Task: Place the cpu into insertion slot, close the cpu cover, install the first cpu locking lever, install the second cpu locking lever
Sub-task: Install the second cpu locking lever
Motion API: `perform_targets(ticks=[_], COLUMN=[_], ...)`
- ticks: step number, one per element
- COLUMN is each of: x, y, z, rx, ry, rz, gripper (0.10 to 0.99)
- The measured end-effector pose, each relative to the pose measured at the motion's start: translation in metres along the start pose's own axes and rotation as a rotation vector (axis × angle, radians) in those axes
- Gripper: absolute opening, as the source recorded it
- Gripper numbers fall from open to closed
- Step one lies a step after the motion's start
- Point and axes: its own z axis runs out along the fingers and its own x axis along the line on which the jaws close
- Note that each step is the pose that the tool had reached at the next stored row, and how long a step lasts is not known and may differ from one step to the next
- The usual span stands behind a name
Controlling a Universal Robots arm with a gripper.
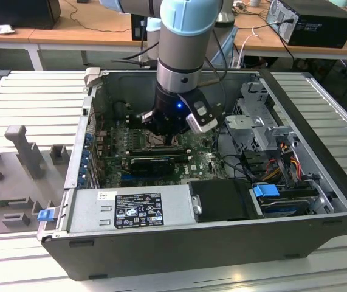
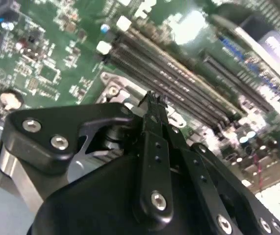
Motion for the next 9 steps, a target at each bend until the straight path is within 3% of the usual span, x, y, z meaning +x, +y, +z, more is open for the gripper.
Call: perform_targets(ticks=[4, 5, 6, 9], x=[0.0155, 0.0193, 0.021, 0.0255], y=[-0.0006, -0.0023, -0.0055, -0.0121], z=[0.0012, 0.0012, 0.0013, 0.0023], rx=[-0.019, -0.053, -0.076, -0.102], ry=[-0.0013, -0.0042, -0.0063, -0.0085], rz=[-0.002, -0.004, -0.004, -0.005], gripper=[0.106, 0.106, 0.106, 0.106])
